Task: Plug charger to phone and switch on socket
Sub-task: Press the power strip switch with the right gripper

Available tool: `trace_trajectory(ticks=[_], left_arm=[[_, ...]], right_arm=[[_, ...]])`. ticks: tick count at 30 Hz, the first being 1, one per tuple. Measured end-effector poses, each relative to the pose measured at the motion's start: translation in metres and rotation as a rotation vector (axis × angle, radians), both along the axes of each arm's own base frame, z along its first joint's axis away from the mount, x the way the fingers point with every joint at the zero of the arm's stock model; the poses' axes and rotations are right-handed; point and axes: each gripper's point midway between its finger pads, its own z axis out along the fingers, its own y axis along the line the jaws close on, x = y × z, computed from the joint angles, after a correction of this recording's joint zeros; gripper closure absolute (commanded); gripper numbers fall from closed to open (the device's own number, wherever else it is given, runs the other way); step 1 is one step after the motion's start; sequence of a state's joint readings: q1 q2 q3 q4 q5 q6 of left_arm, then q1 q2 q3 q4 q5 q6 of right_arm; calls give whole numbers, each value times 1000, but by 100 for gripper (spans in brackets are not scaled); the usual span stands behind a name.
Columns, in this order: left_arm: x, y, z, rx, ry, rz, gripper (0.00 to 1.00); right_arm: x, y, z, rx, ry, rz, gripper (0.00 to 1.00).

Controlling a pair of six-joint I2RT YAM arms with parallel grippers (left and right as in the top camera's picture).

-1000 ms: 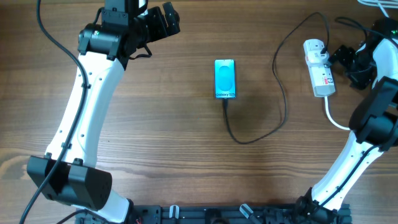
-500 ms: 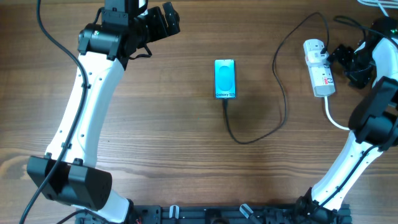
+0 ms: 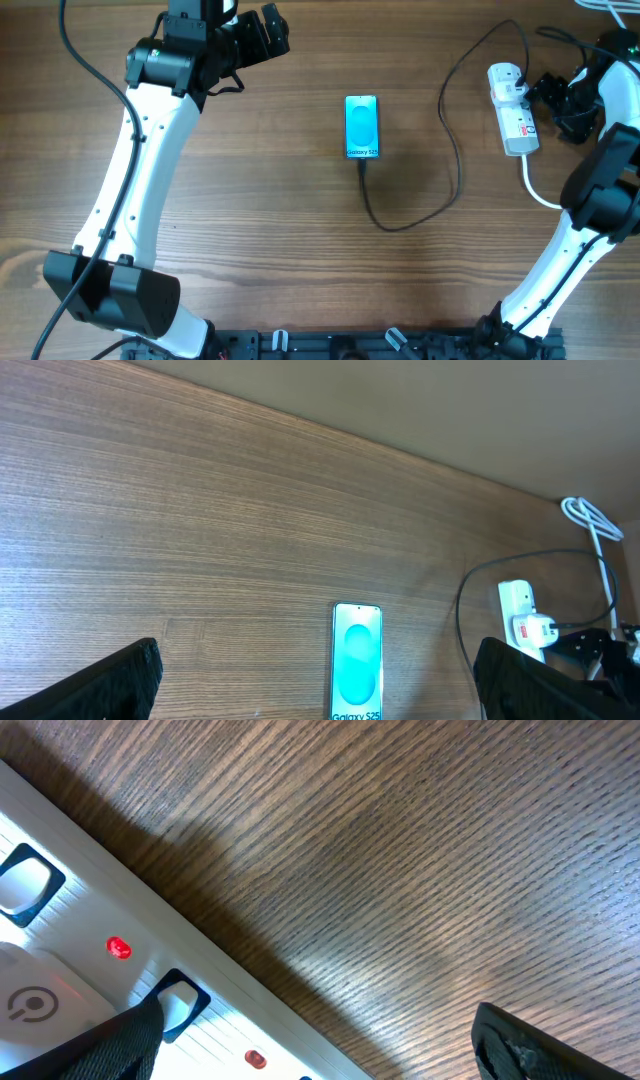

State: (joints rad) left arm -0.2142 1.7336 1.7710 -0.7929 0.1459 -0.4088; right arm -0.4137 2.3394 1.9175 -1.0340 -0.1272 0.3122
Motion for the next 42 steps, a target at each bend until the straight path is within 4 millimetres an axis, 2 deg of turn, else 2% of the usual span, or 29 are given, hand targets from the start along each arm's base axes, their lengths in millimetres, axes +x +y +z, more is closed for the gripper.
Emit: trace_trajectory(ticks=[2, 4, 5, 7, 9, 11, 13, 14, 15, 17, 19, 20, 23, 27, 33, 37, 40, 42], left_arm=[[0, 0, 0, 0, 0, 0, 0], [0, 0, 0, 0, 0, 0, 0], [0, 0, 0, 0, 0, 0, 0], [0, 0, 0, 0, 1, 0, 0], [0, 0, 0, 0, 0, 0, 0], [0, 0, 0, 0, 0, 0, 0], [0, 0, 0, 0, 1, 0, 0], [0, 0, 0, 0, 0, 0, 0], [0, 0, 0, 1, 0, 0, 0], [1, 0, 1, 0, -4, 0, 0], [0, 0, 0, 1, 1, 1, 0], [0, 0, 0, 2, 0, 2, 0], [0, 1, 0, 3, 0, 2, 0], [0, 1, 0, 2, 0, 2, 0], [0, 1, 0, 2, 0, 2, 0], [0, 1, 0, 3, 0, 3, 0], [0, 1, 0, 2, 0, 2, 0], [0, 1, 0, 3, 0, 3, 0]], right_arm=[[-3, 3, 2, 8, 11, 3, 0], [-9, 15, 11, 22, 23, 22, 0], [-11, 24, 30, 16, 8, 39, 0], [-14, 35, 89, -17, -80, 58, 0], [-34, 43, 168, -66, -198, 60, 0], [-63, 53, 225, -100, -280, 58, 0], [-82, 59, 254, -127, -335, 57, 0], [-94, 64, 260, -133, -350, 57, 0], [-113, 73, 263, -137, -356, 64, 0], [-121, 82, 263, -146, -385, 71, 0], [-153, 105, 250, -119, -367, 72, 0], [-166, 113, 251, -111, -383, 56, 0], [-198, 123, 246, -52, -391, -114, 0], [-200, 124, 242, 6, -373, -267, 0], [-201, 118, 237, -8, -348, -322, 0], [-193, 114, 241, -49, -387, -242, 0], [-172, 114, 240, -79, -468, -121, 0], [-157, 121, 236, -101, -546, -17, 0]])
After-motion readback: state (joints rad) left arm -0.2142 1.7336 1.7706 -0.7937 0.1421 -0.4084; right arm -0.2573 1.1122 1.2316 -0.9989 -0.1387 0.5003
